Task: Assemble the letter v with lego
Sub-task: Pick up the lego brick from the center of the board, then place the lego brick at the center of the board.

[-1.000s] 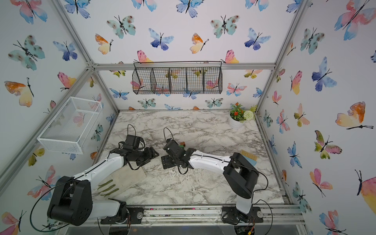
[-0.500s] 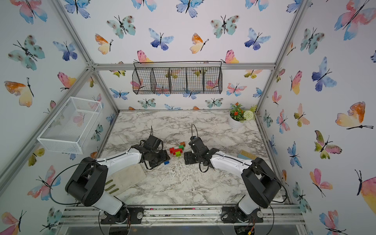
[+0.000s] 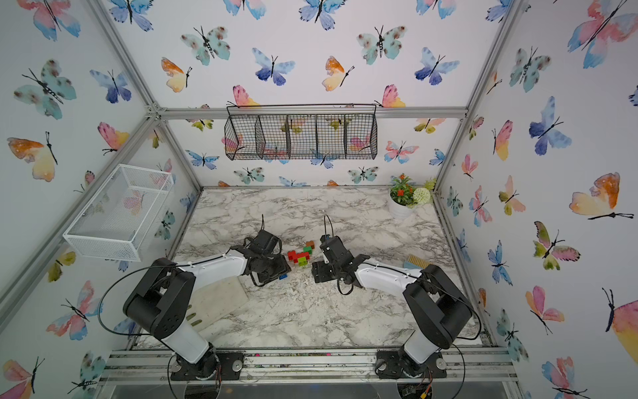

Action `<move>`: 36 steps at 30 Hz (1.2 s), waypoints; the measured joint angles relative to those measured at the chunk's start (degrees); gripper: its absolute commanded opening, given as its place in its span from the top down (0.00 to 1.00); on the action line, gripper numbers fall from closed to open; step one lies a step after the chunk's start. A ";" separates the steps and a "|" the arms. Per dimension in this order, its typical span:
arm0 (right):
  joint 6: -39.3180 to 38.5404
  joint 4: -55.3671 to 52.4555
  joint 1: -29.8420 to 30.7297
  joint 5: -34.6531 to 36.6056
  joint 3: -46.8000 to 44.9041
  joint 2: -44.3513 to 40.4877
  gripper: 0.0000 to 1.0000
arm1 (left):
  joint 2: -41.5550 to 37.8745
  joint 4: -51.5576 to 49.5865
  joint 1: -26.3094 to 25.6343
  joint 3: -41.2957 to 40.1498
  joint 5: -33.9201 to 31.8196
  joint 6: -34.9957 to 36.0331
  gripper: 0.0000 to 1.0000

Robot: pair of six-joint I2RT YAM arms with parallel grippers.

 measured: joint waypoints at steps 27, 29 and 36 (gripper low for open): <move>-0.11 2.62 -1.51 -3.04 -0.61 1.38 0.29 | 7.08 -16.57 0.26 19.76 -10.93 9.75 0.70; -0.13 2.73 -1.51 -3.41 -0.61 1.42 0.29 | 8.59 -17.51 0.94 22.47 -11.52 10.73 0.70; -0.22 4.11 -1.51 -4.74 -0.61 3.54 0.30 | 15.74 -19.47 2.73 30.97 -13.38 13.70 0.70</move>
